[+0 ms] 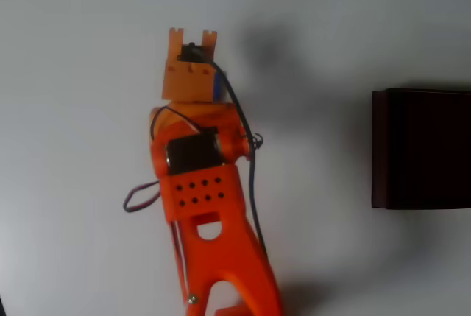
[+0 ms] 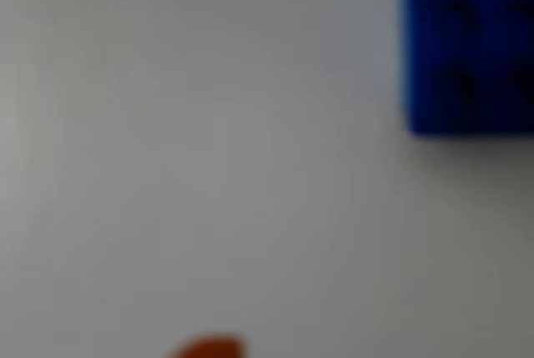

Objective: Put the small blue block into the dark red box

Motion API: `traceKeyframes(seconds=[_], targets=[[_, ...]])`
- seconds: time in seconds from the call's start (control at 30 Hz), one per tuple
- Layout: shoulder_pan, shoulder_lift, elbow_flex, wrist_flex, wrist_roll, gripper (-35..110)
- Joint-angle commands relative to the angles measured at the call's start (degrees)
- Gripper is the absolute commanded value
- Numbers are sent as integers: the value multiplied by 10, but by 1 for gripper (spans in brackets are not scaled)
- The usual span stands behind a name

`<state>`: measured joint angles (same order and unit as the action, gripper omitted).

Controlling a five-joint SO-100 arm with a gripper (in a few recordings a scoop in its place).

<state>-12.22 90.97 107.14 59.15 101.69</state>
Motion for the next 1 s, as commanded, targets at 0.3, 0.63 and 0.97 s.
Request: traceKeyframes(seconds=[0.3,0.63,0.97], targets=[[20,-59,-34,-45,-18,29],[18,-116,-90,-48,-28,29],[24,-153,-113,-40,-37,10]])
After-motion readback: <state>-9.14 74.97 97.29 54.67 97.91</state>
